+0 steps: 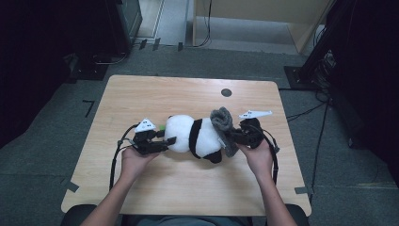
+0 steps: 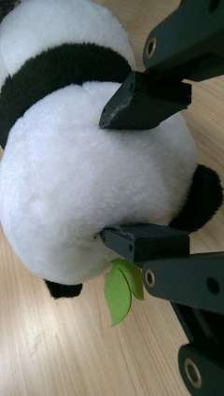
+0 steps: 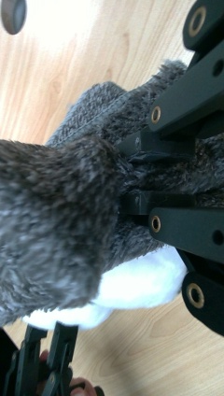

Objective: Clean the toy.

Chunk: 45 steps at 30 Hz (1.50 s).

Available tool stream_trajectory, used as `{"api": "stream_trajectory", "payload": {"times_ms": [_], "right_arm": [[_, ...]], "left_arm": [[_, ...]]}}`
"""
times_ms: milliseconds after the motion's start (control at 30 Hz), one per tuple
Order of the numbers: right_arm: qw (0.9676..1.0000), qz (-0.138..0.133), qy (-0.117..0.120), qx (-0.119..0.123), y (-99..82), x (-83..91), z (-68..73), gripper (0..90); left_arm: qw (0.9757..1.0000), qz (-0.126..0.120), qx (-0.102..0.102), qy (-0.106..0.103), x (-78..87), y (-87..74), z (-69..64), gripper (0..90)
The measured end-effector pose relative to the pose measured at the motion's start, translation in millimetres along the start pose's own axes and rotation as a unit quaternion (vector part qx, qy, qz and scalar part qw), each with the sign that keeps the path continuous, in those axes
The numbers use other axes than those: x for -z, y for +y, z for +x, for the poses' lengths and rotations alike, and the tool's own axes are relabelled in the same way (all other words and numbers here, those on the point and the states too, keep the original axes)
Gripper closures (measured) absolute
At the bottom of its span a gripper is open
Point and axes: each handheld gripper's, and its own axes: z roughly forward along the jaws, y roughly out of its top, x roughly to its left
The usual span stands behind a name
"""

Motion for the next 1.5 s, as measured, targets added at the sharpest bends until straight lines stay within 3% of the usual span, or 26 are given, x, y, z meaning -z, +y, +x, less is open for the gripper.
{"api": "stream_trajectory", "payload": {"times_ms": [400, 800, 1000, 1233, 1500], "right_arm": [[0.9991, 0.03, -0.007, -0.029, -12.7, -14.8, -14.3, 78.9], [0.9946, 0.092, -0.012, -0.045, -23.5, -41.0, -25.9, 78.7], [0.9933, 0.103, -0.016, -0.051, -24.8, -37.5, -31.2, 78.6], [0.9967, 0.059, -0.036, -0.042, -17.4, -11.5, -29.5, 78.9], [0.9999, -0.001, -0.012, -0.006, 4.0, 29.1, -7.1, 79.6]], "left_arm": [[1.0, 0.001, 0.006, -0.002, 0.0, -0.2, 1.0, 45.0], [1.0, 0.003, 0.008, -0.002, 0.4, -0.3, 1.5, 45.0], [0.9999, 0.006, 0.009, -0.004, 1.2, -0.2, 2.0, 45.5], [0.9999, 0.006, 0.008, -0.004, 1.7, -0.3, 2.5, 45.5], [0.9998, 0.002, 0.016, -0.009, 2.3, 0.3, 3.9, 45.5]]}}
